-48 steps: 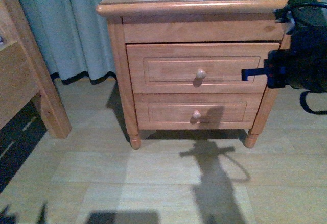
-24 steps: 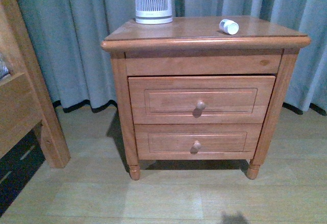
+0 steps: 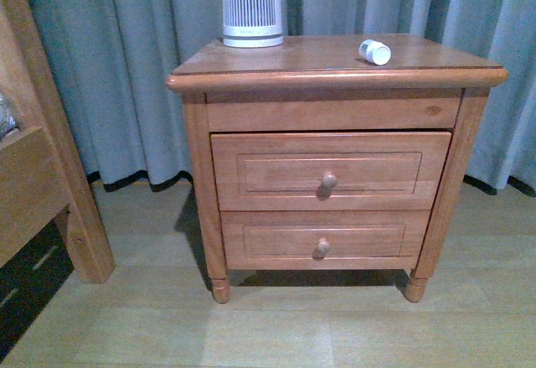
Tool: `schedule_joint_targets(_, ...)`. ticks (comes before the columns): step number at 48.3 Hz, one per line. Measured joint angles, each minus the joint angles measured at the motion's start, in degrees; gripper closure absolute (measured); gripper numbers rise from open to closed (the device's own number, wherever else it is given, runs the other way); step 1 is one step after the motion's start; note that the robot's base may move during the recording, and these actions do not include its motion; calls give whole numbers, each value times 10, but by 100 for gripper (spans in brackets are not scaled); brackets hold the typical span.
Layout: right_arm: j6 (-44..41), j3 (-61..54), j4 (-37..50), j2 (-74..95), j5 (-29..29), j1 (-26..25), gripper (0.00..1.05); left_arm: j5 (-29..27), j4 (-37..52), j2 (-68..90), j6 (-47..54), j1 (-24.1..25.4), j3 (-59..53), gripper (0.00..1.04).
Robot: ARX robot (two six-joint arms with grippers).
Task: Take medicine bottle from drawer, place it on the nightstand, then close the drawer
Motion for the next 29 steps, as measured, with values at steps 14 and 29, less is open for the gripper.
schedule_joint_targets(14, 0, 0, -66, -69, 0, 0, 101, 0, 0, 0, 0, 0, 0, 6)
schedule_joint_targets(29, 0, 0, -137, -139, 0, 0, 101, 0, 0, 0, 0, 0, 0, 6)
